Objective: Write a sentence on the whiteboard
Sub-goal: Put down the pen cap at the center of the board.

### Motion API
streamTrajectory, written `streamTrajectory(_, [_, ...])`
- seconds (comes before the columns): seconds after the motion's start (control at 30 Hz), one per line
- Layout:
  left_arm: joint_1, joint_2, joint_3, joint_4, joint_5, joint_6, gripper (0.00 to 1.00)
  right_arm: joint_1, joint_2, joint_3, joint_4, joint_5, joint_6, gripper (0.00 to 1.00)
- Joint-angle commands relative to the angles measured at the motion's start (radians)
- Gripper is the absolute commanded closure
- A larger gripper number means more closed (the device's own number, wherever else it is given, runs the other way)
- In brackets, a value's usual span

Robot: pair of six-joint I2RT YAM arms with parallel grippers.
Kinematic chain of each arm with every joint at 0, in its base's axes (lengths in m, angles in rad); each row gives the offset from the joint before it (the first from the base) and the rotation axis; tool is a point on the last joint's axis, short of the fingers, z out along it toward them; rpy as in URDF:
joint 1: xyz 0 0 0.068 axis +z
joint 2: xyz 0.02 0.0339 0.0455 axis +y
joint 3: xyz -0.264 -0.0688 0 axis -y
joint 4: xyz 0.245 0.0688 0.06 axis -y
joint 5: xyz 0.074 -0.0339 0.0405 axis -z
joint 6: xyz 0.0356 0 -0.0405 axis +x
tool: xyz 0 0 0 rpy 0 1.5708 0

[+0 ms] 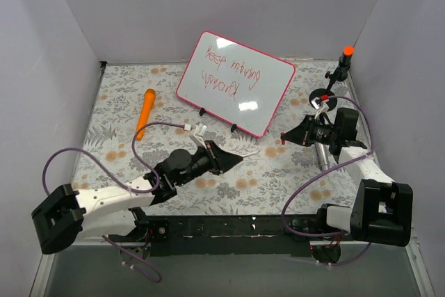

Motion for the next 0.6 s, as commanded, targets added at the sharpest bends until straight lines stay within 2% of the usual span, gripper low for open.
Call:
streamTrajectory(0.0, [-0.154,0.160,0.114,0.086,-0.382,0.035,1.00,-0.038,-0.053,-0.132,0.446,-0.107,0.515,0.95])
streamTrajectory(0.1, [-0.212,0.277,0.162,0.116,-0.459,0.082,1.00,-0.079,-0.067,-0.209,0.612,-0.118,0.642,0.95])
streamTrajectory(0.3, [-0.237,0.426,0.199,0.236,-0.519,0.140,1.00,-0.098,-0.049,-0.248,0.683,-0.118,0.757,0.94])
streamTrajectory(0.57, [-0.251,0.552,0.271,0.333,-0.585,0.217,1.00,-0.103,-0.002,-0.271,0.717,-0.108,0.802,0.94])
